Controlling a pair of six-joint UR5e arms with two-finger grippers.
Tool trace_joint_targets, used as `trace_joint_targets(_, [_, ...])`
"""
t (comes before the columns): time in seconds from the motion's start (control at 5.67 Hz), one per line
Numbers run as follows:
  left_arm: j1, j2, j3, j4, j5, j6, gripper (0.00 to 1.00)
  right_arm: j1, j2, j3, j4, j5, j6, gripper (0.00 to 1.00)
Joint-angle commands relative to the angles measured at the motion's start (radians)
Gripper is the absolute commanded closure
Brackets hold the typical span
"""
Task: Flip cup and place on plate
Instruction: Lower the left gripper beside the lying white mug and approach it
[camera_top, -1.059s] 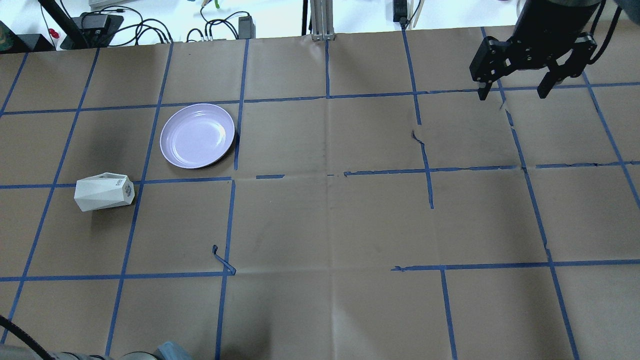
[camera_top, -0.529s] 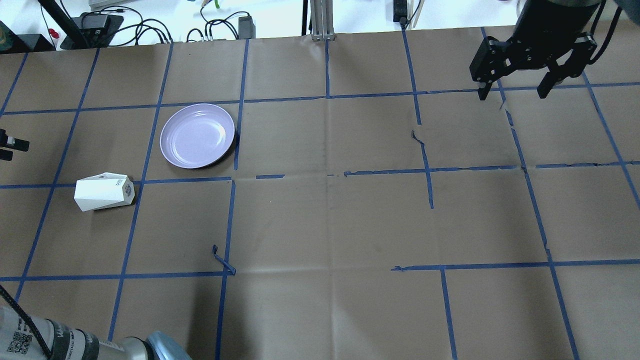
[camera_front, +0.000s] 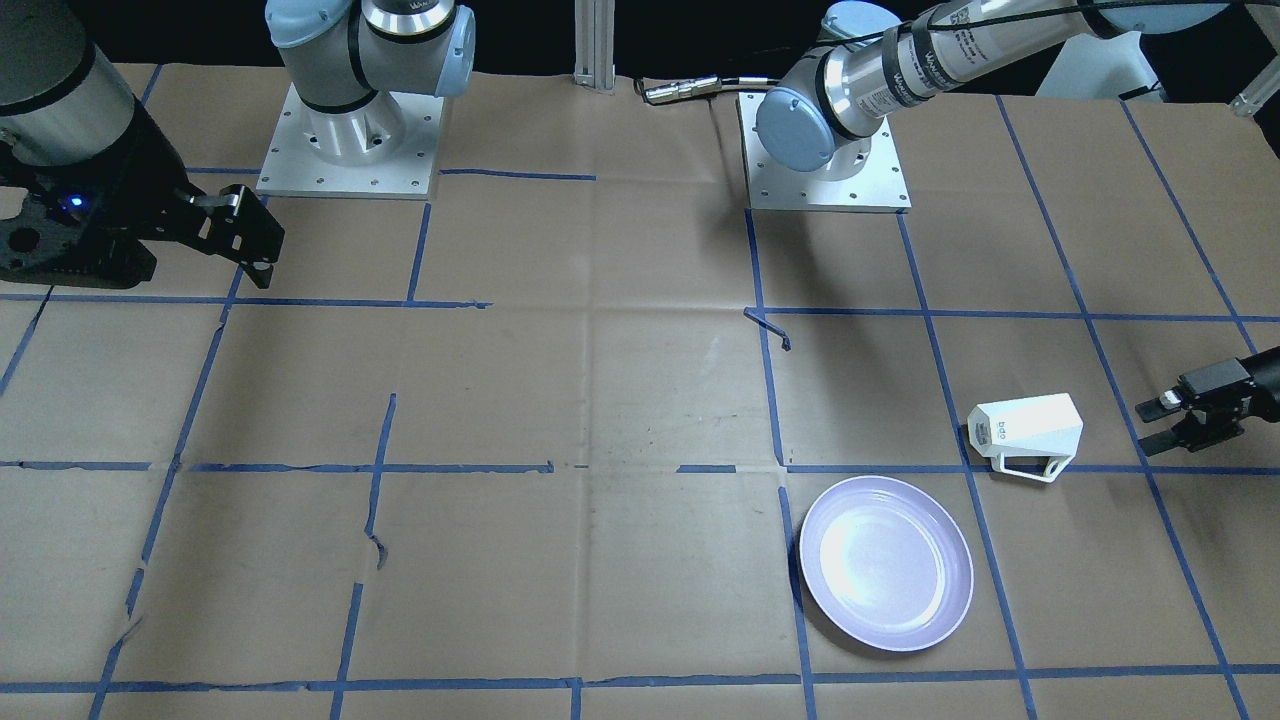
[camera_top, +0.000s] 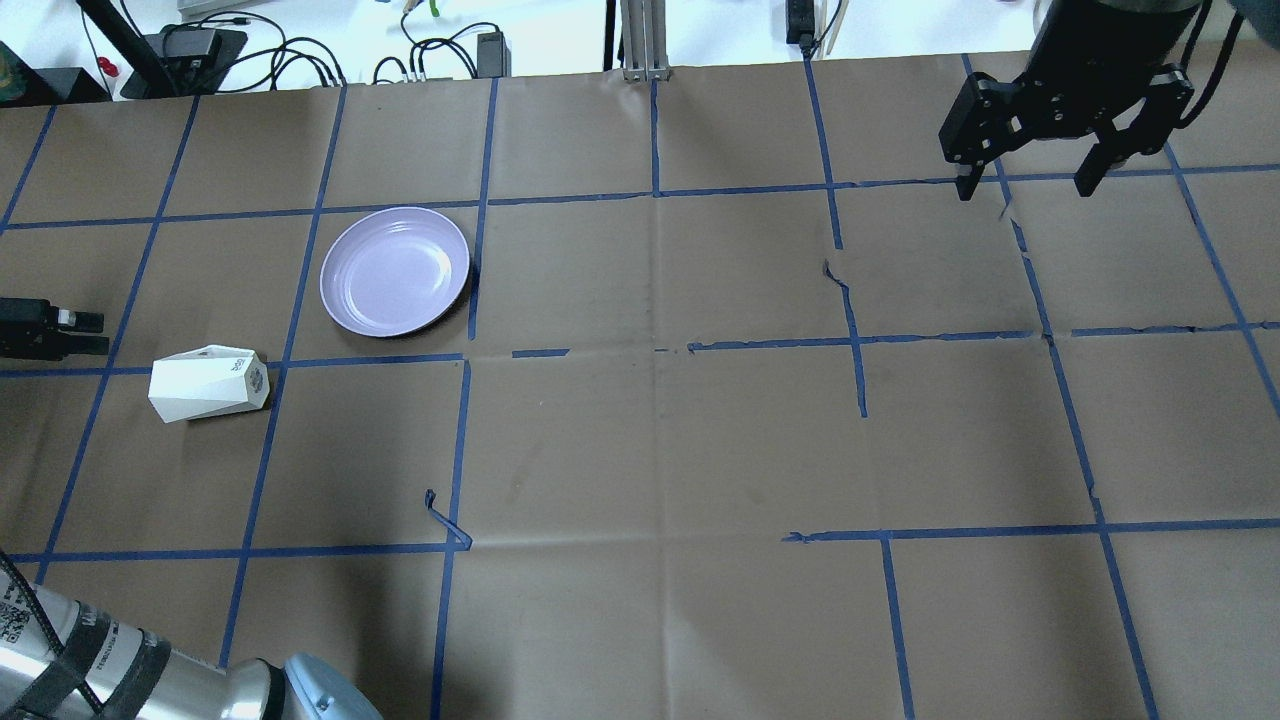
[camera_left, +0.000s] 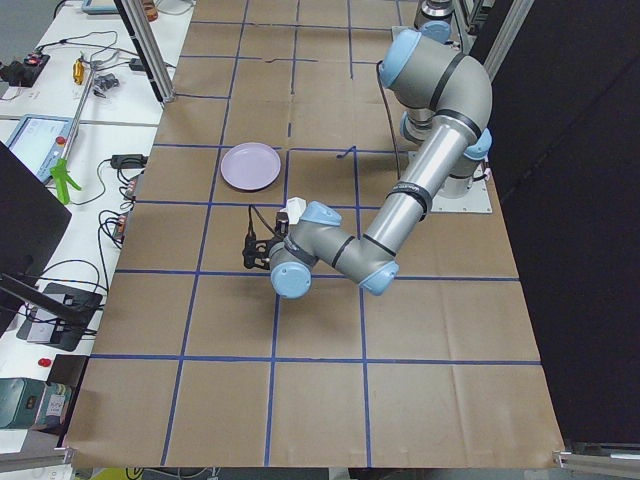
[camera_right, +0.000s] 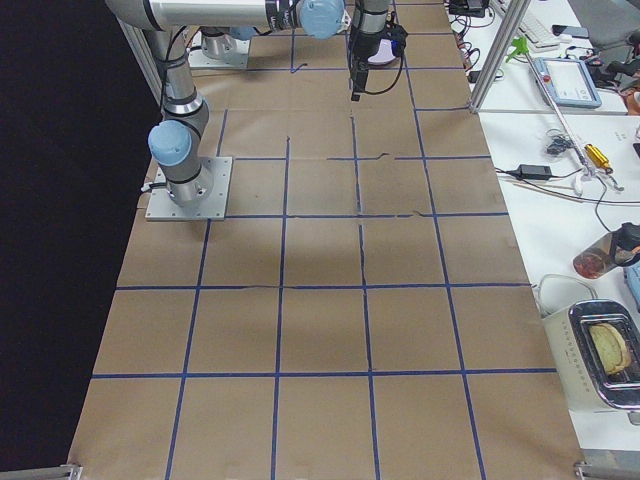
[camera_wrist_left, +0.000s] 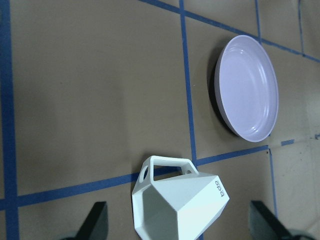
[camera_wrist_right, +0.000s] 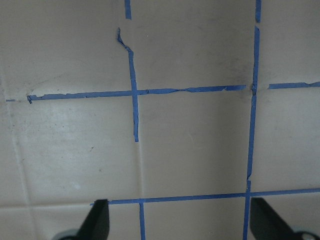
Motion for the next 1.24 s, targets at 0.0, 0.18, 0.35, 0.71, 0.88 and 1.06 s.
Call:
trace_joint_targets(0.0, [0.015,-0.095,0.027,-0.209,-0.059,0.149,0.01,0.000,0.000,0.000,0.000,0.000,0.000,0.00])
trace_joint_targets(0.18, [0.015,-0.117,0.027,-0.278,-0.059,0.168,0.01,0.000,0.000,0.000,0.000,0.000,0.000,0.00])
trace_joint_targets(0.35, [0.015,-0.137,0.022,-0.360,-0.061,0.237,0.01,0.000,0.000,0.000,0.000,0.000,0.000,0.00])
trace_joint_targets(0.71, [0.014,-0.155,0.014,-0.368,-0.061,0.243,0.01,0.000,0.000,0.000,0.000,0.000,0.000,0.00])
trace_joint_targets(0.88, [0.014,-0.161,0.011,-0.371,-0.113,0.240,0.01,0.000,0.000,0.000,0.000,0.000,0.000,0.00])
trace_joint_targets(1.06, [0.014,-0.164,0.011,-0.399,-0.201,0.242,0.02,0.000,0.000,0.000,0.000,0.000,0.000,0.00])
